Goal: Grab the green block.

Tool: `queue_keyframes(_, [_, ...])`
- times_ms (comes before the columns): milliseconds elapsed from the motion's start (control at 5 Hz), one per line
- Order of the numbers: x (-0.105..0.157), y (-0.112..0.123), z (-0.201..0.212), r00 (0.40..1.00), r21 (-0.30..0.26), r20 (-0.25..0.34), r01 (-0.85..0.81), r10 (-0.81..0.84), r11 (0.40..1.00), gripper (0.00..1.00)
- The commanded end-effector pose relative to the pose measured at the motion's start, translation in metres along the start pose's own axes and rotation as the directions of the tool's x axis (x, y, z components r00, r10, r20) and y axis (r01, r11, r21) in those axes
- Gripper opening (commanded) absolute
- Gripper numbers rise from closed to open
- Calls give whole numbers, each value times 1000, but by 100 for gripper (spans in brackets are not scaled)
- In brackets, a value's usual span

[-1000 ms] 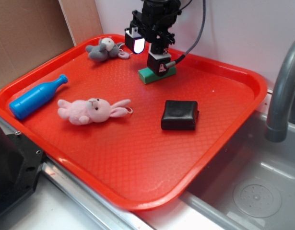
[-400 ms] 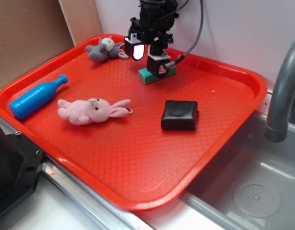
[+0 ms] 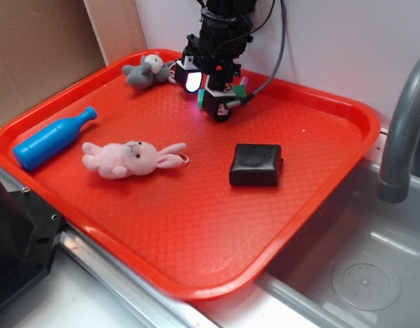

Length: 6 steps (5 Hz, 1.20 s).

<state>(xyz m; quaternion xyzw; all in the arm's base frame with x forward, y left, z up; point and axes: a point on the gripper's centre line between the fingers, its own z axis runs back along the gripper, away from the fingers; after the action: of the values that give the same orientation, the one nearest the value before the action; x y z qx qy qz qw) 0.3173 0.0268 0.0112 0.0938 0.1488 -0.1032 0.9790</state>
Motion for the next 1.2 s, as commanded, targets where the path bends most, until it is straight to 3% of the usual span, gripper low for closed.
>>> queue_keyframes(0, [-4,2,-16,999,29,6,-39,38,999,0])
queue_keyframes(400, [-12,7,16,993,-12,64,-95,95,995,0])
queue_keyframes(600, [-30,8,63,980,-80,123,-150,159,986,0])
queue_keyframes(800, [-69,-13,105,902,-174,238,-326,361,929,0])
queue_keyframes(1000, [-131,-10,133,797,-304,346,-404,495,863,0])
